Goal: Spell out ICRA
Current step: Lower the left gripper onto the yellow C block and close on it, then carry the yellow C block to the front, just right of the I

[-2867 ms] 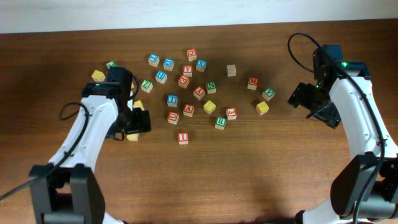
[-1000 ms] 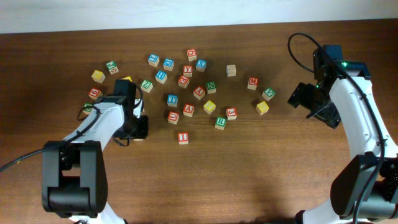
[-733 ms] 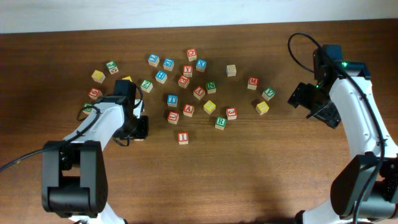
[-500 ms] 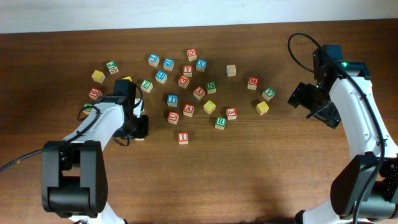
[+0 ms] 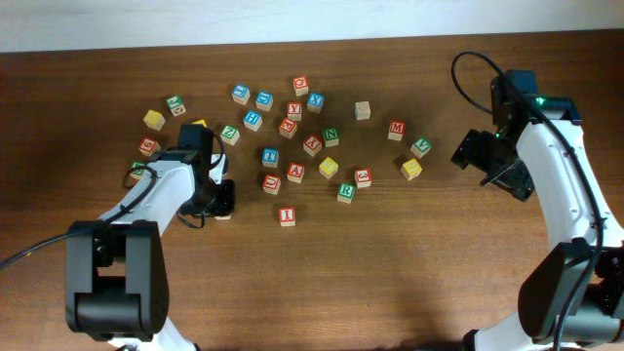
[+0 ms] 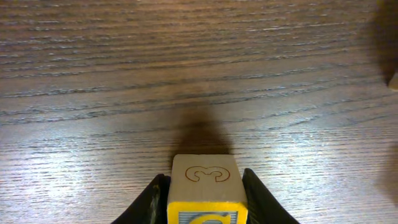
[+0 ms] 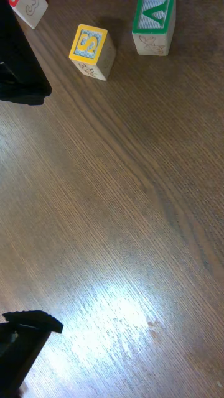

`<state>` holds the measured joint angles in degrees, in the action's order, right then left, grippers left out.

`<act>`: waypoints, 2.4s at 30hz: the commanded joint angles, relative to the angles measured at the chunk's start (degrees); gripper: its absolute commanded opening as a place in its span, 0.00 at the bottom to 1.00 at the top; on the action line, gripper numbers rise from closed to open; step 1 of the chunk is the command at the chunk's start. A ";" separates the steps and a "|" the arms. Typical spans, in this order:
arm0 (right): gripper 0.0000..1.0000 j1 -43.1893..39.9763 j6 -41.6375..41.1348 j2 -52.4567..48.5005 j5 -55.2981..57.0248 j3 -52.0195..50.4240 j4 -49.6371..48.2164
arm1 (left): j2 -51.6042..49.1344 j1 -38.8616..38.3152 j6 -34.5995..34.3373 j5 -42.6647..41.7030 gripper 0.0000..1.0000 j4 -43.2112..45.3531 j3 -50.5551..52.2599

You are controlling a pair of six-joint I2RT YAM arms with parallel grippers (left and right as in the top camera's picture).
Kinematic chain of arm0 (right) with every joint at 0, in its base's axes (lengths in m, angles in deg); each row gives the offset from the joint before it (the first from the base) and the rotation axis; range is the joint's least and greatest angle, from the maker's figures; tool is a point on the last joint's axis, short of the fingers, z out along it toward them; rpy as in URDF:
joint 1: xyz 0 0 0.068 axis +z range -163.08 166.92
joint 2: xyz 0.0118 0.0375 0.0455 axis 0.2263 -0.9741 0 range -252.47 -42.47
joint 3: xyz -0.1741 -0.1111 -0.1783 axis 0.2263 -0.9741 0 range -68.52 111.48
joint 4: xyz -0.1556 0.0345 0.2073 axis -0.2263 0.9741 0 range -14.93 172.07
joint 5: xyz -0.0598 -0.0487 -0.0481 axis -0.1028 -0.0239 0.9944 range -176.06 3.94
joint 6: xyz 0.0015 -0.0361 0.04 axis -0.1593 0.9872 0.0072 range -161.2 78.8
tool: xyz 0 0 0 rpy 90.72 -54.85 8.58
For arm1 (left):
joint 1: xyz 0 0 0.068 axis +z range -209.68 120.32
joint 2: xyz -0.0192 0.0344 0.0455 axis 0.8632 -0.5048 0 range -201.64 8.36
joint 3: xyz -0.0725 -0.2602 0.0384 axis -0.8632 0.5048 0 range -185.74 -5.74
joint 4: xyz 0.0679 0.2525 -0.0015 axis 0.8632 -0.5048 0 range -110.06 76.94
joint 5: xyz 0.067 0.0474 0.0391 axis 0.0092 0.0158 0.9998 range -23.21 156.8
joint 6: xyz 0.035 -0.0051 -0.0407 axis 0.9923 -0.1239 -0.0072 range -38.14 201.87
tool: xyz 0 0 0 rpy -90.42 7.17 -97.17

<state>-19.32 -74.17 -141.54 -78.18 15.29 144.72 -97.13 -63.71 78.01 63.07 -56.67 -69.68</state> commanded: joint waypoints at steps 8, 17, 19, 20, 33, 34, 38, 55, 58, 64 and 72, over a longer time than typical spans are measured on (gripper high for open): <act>0.98 -0.26 -0.35 0.07 -0.13 0.85 0.00 | -0.70 0.46 0.48 -1.22 0.36 0.55 0.63; 0.98 -0.26 -0.35 0.07 -0.13 0.85 0.00 | -0.68 0.46 0.48 -3.89 0.22 -0.09 0.55; 0.98 -0.26 -0.35 0.07 -0.13 0.85 0.00 | -0.68 0.46 0.48 -7.48 0.23 -1.05 -0.37; 0.98 -0.26 -0.35 0.07 -0.13 0.85 0.00 | -0.68 0.46 0.48 -8.68 0.24 -1.79 -1.05; 0.98 -0.26 -0.35 0.07 -0.13 0.85 0.00 | 2.01 -1.86 -0.35 -41.48 0.16 -11.43 -12.26; 0.98 -0.26 -0.35 0.07 -0.13 0.85 0.00 | 2.01 -3.39 -1.36 -41.48 0.17 -11.39 -12.20; 0.98 -0.26 -0.35 0.07 -0.13 0.85 0.00 | 2.01 -12.28 -13.92 -28.15 0.19 -9.88 -12.17; 0.98 -0.26 -0.35 0.07 -0.13 0.85 0.00 | -3.65 -31.82 -36.24 6.54 0.19 -2.73 -12.13; 0.98 -0.26 -0.35 0.07 -0.13 0.85 0.00 | -5.79 -31.80 -36.20 6.60 0.18 -2.75 -12.13; 0.98 -0.26 -0.33 0.07 -0.13 0.85 0.00 | -8.07 -31.80 -33.83 8.52 0.17 -3.04 -12.11; 0.98 -0.26 -0.35 0.07 -0.13 0.85 0.00 | -8.07 -31.80 -33.83 9.40 0.17 -4.11 -12.11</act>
<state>-19.32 -74.17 -141.54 -78.18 15.27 144.72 -104.63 -95.30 43.25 70.89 -60.21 -81.07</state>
